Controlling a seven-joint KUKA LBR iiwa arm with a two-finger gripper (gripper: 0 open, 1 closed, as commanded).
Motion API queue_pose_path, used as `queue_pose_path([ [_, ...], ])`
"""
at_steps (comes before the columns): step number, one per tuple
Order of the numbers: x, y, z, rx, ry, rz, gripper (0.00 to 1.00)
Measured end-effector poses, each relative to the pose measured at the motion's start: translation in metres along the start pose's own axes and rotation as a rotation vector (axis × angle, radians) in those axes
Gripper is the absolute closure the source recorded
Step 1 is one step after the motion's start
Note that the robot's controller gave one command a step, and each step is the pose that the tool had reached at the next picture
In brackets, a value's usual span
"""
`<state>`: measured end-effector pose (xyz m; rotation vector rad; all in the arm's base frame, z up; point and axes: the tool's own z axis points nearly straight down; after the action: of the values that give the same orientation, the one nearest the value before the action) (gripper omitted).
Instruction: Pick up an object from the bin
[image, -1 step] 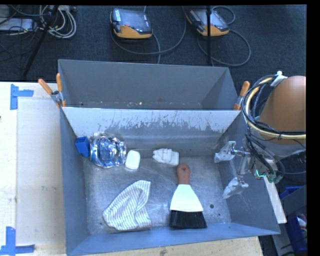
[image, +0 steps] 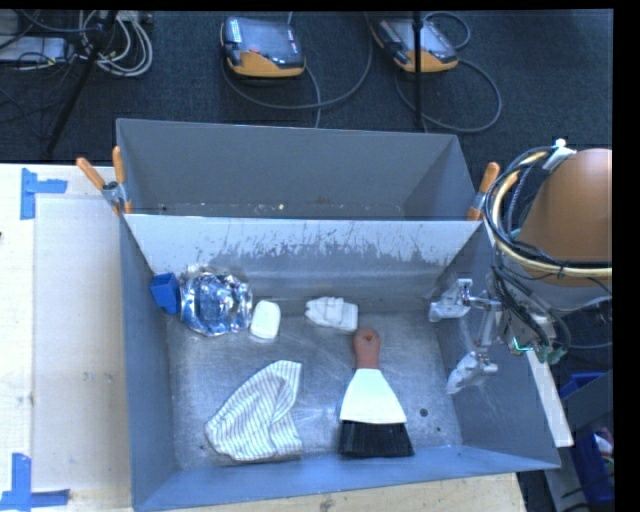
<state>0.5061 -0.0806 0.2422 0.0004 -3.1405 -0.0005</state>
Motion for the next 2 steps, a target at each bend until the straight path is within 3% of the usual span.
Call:
queue_pose_path([
  [1,-0.001,0.004,0.037,0.000,-0.006,0.069,0.00],
  [2,0.001,0.041,0.104,0.001,-0.004,0.023,0.00],
])
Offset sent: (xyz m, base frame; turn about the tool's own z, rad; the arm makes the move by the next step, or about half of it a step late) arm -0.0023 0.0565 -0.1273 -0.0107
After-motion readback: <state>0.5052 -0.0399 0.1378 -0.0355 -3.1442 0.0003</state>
